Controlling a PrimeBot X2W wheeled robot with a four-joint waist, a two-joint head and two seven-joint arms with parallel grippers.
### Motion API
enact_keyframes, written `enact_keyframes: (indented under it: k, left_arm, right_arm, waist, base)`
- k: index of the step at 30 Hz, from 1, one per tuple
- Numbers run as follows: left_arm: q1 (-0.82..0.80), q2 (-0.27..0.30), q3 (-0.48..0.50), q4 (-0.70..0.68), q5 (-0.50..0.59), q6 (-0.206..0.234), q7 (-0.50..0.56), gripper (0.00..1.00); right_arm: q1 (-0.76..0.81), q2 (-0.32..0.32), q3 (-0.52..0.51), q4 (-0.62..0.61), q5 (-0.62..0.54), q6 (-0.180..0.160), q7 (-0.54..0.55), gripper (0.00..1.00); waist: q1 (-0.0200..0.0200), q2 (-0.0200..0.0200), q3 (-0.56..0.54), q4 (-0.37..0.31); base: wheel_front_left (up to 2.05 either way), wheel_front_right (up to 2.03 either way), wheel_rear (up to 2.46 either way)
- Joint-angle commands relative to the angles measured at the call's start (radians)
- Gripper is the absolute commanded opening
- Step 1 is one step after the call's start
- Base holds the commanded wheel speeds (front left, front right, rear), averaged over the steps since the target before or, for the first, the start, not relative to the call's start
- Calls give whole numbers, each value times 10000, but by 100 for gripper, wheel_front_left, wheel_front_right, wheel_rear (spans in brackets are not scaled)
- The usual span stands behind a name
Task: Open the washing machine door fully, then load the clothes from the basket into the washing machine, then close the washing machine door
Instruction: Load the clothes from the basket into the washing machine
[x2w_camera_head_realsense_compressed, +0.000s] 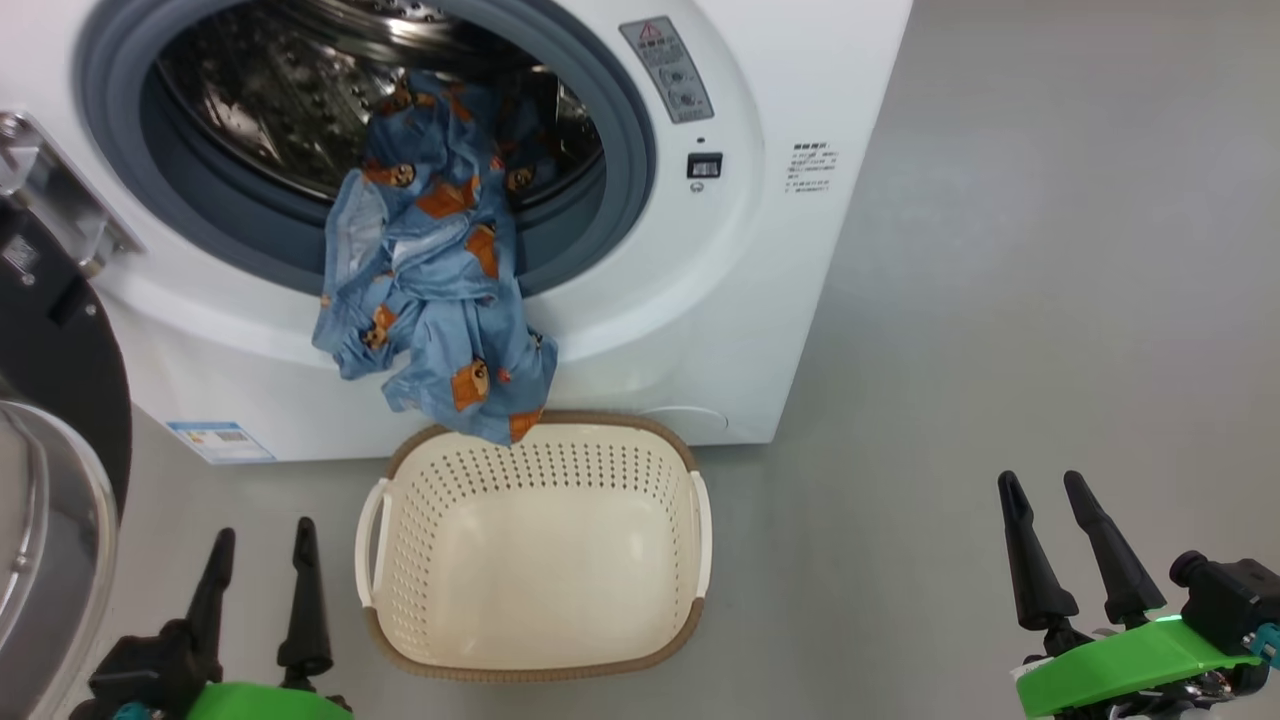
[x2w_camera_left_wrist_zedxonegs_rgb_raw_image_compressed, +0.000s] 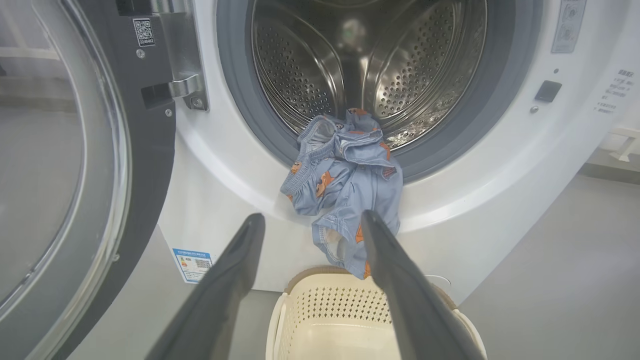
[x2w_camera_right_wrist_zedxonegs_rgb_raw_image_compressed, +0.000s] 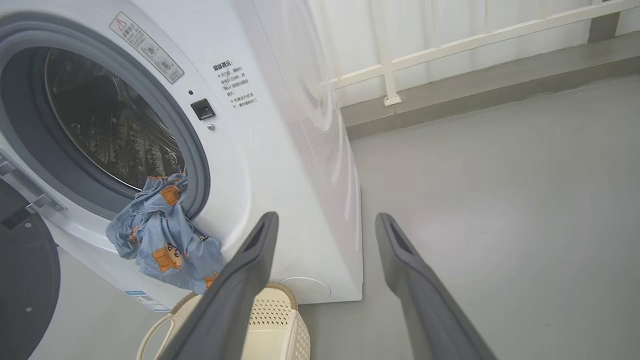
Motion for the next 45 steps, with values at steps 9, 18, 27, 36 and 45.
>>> enact_keyframes:
  k: [9,18,27,36,45]
  left_arm:
    - [-1154,214,-158,434,-219,-21,-63,100]
    - [-2615,367,-592,1501,-537,-21,-63,100]
    - [-4452,683,-994,2835,-751,-21,-63,100]
    - [-6179,982,-1264,4015,-799,-21,-63,100]
    - [-7241,1163,-1161,4693,-1016,-21,-63,100]
  right_arm:
    - [-603,-132,112,-402,10,75,-80,100]
    - [-1300,-150,156,-560,-108,75,-80,100]
    - [-1945,-53,240,-654,-220,75,-80,100]
    - [-2444,65,420,-658,-245,75,-80,100]
    - [-2574,177,414,-689,-259,75,-80,100]
  waist:
    - [-1,-1,1277,-22]
    - [-1,-1,2477,-77]
    - [-1,-1,3489,-123]
    - [-1,-1,4087,-381]
    - [-1,-1,4337,-663]
  base:
    - [0,0,0]
    - [0,0,0]
    - [0,0,0]
    - [0,0,0]
    - [0,0,0]
